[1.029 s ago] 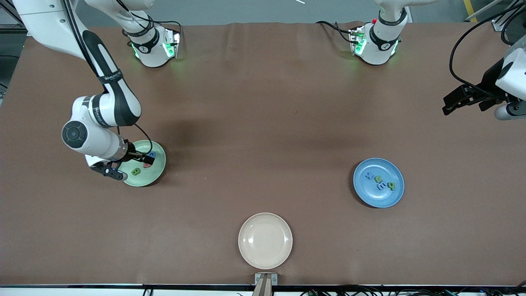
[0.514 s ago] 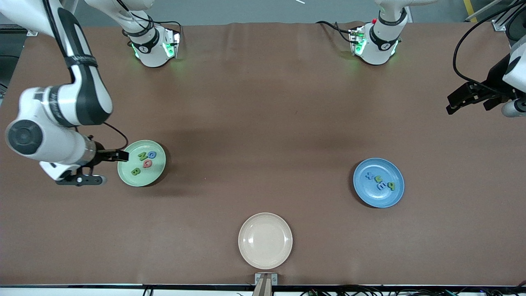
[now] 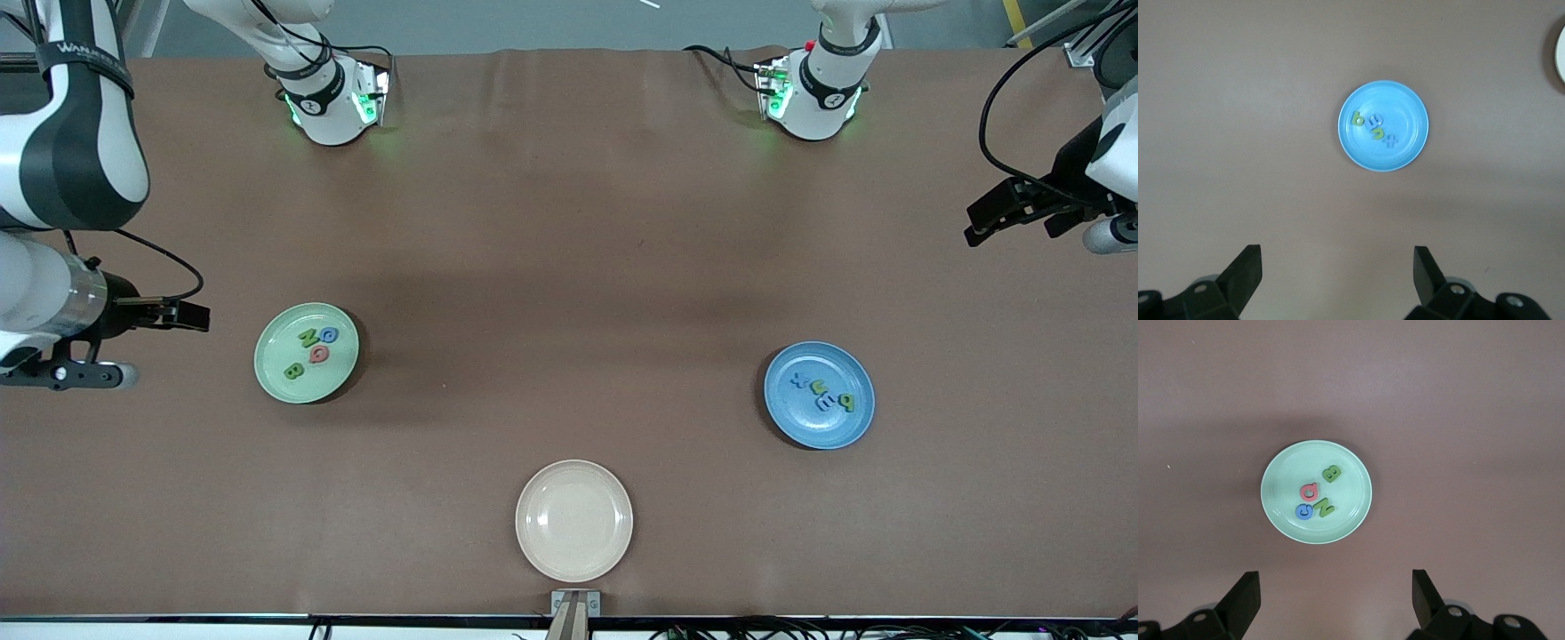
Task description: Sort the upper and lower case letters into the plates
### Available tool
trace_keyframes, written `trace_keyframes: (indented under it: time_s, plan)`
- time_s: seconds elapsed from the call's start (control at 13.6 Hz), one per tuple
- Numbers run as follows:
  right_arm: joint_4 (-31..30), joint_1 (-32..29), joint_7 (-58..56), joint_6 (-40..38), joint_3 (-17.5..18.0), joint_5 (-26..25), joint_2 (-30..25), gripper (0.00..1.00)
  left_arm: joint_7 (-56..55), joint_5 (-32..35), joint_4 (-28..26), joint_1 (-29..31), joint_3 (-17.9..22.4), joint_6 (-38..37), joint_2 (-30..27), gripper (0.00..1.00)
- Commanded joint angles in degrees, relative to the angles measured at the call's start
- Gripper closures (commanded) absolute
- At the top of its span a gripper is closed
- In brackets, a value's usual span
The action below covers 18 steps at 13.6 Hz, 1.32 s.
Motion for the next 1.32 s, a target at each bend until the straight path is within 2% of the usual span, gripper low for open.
trace_keyframes:
  time_s: [0.0, 0.29, 0.59, 0.73, 0.88, 1.1, 1.25]
  plan:
    - [3.0, -0.5, -0.2, -0.9, 1.0, -0.5, 0.7, 0.0, -1.7, -0.9, 0.1, 0.4, -0.4, -1.7, -0.8, 0.0]
    - [3.8, -0.8, -0.3, -1.0, 1.3, 0.5, 0.2, 0.0, -3.2, -0.9, -0.5, 0.6, -1.3, -2.0, -1.7, 0.0]
    - [3.4, -0.1, -0.4, -7.6, 1.6, 0.9, 0.0, 0.0, -2.1, -0.7, 0.3, 0.6, -1.3, -2.0, -1.0, 0.0]
    - [3.3, -1.1, -0.9, -6.9, 1.2, 5.6, -0.6, 0.0, -2.1, -0.4, 0.3, 0.6, -1.3, -2.0, -0.9, 0.0]
    - [3.0, -0.6, -3.5, -6.8, 0.5, 5.7, -1.4, 0.0, -2.6, -0.3, 0.3, 0.3, -1.3, -2.0, -0.9, 0.0]
    - [-1.3, 3.8, -4.0, -5.3, -5.2, 5.8, -5.7, 0.0, -3.3, -0.5, 0.3, 0.3, -1.9, -2.0, -1.0, 0.0]
    - [-5.7, 5.3, -4.0, -3.3, -6.6, 5.8, -9.9, 0.0, -3.4, -0.5, 0.3, 0.3, -1.9, -2.0, -1.0, 0.0]
